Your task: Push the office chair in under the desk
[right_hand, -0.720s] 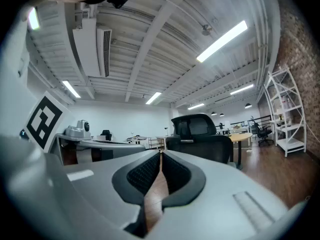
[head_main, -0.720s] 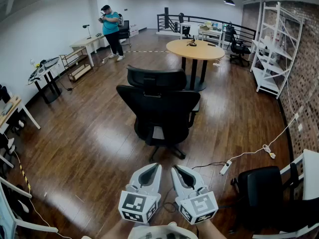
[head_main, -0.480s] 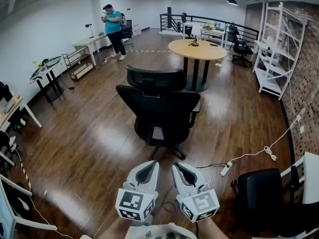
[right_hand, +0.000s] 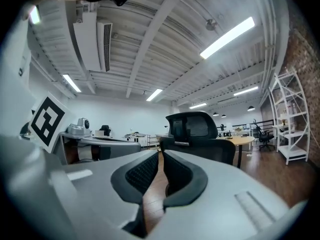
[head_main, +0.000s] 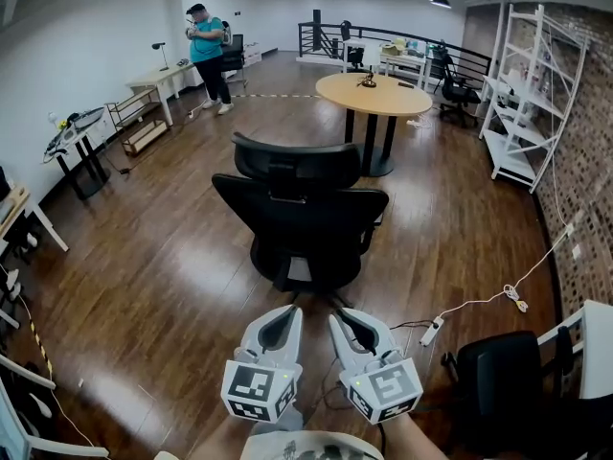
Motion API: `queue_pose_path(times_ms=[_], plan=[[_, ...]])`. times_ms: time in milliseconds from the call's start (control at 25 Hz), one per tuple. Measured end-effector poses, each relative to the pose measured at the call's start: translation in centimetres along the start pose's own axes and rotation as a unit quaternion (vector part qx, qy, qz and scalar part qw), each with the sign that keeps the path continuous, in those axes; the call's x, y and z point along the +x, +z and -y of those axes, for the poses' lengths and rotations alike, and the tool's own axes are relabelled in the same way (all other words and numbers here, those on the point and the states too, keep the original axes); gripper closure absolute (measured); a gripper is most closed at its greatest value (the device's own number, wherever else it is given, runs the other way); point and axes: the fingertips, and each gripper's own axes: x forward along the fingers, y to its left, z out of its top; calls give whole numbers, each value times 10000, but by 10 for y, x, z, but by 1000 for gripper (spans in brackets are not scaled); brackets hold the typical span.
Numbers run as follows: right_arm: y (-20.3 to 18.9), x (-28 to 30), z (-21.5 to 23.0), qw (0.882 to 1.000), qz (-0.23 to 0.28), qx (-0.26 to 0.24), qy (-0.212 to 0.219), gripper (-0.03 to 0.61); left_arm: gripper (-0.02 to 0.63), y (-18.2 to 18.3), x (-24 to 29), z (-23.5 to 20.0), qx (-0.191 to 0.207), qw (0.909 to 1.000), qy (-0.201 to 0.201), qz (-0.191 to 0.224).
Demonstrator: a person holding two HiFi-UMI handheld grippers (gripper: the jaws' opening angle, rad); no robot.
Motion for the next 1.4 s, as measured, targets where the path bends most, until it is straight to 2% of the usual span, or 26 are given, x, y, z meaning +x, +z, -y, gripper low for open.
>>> queue_pose_path(times_ms=[440, 840, 1000, 1200, 1280, 1400], plan=[[4, 87, 24, 9991, -173, 30, -391, 538, 594, 20, 54, -77, 2, 9993, -379, 7], [2, 159, 73, 9951, -578, -405, -689, 459, 551, 39, 101, -171, 538, 9971, -531, -77], [9, 177, 90, 9919, -664, -755, -775, 447, 517, 41, 122, -215, 973, 9936, -511, -248], [15, 183, 130, 9826, -924, -1309, -936, 398, 451, 42, 154, -252, 1440, 9853, -611, -682], [14, 185, 147, 9769, -1138, -1551, -928, 379, 418, 38, 166, -269, 1715, 9797, -600, -847], [9, 192, 165, 9663, -1566, -1892, -773, 351, 373, 29, 180, -293, 2226, 9665, -592, -1134]])
